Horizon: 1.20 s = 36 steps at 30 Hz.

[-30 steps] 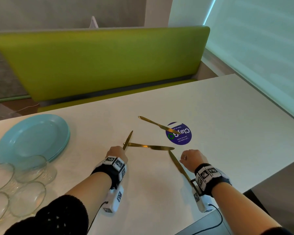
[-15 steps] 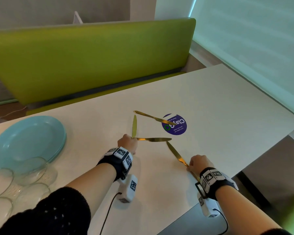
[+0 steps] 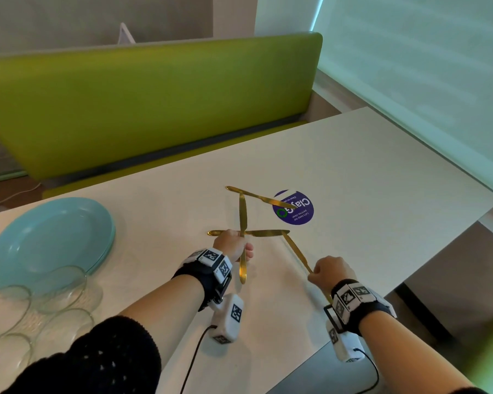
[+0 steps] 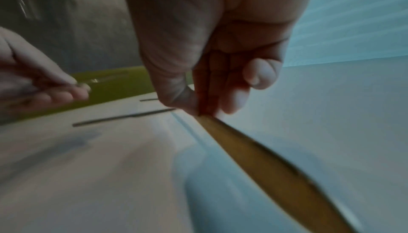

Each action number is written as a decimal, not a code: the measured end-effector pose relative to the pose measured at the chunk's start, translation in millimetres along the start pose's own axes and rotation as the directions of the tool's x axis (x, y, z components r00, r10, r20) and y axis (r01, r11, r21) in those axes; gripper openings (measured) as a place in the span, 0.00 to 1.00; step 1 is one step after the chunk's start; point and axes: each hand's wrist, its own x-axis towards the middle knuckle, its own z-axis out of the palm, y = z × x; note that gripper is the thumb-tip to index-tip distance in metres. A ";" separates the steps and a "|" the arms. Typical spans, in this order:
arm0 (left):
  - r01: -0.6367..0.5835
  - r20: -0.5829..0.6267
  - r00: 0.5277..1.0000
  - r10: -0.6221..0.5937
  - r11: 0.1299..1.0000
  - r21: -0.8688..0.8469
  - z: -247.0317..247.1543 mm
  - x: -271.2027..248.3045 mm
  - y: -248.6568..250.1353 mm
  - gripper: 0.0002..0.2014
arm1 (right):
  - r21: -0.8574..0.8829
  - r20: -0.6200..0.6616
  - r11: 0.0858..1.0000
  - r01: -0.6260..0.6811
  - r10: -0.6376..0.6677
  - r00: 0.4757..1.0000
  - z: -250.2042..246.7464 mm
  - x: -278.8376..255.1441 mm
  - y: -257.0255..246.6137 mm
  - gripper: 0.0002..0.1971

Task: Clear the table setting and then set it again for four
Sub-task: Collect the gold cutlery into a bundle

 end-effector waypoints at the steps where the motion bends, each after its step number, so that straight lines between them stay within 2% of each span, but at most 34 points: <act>1: 0.002 0.003 1.000 -0.002 1.000 0.011 -0.9 -0.2 -0.8 0.08 | 0.062 -0.013 0.998 0.029 -0.028 1.000 -4.4 -0.6 -8.6 0.09; 6: -0.007 0.004 1.000 0.007 1.000 -0.015 -3.8 -0.3 -3.0 0.06 | 0.396 -0.068 0.903 0.164 -0.149 0.986 -23.3 -0.7 -61.1 0.10; 9: -0.015 0.031 0.999 0.016 0.999 -0.039 -5.7 -3.5 -1.4 0.06 | 0.508 -0.040 0.844 0.173 -0.178 0.983 -24.6 0.6 -89.1 0.11; 12: -0.035 0.039 0.999 0.034 0.999 0.021 -11.3 -4.7 -0.9 0.10 | 0.594 0.006 0.792 0.141 -0.180 0.984 -21.6 3.0 -109.0 0.11; 16: -0.045 0.002 0.999 0.045 0.996 0.078 -26.1 -1.6 -4.5 0.11 | 0.617 0.073 0.782 0.090 -0.170 0.983 -19.9 7.2 -126.7 0.11; 23: -0.040 -0.026 0.999 0.044 0.991 0.128 -47.2 8.5 -14.0 0.11 | 0.630 0.107 0.770 0.103 -0.217 0.970 -17.0 7.6 -162.4 0.11; 28: -0.027 -0.008 1.000 0.027 1.000 0.003 -62.5 14.5 -13.7 0.12 | 0.558 0.077 0.807 0.192 -0.281 0.957 -13.8 8.0 -184.4 0.10; 33: -0.022 -0.092 0.996 0.014 0.996 -0.090 -68.8 23.1 -20.0 0.09 | 0.592 0.053 0.769 0.243 -0.338 0.940 -10.9 12.2 -197.1 0.06; 36: -0.009 -0.158 0.987 -0.001 0.998 -0.063 -72.5 27.6 -22.3 0.09 | 0.499 0.032 0.807 0.316 -0.381 0.924 -15.3 20.4 -199.6 0.06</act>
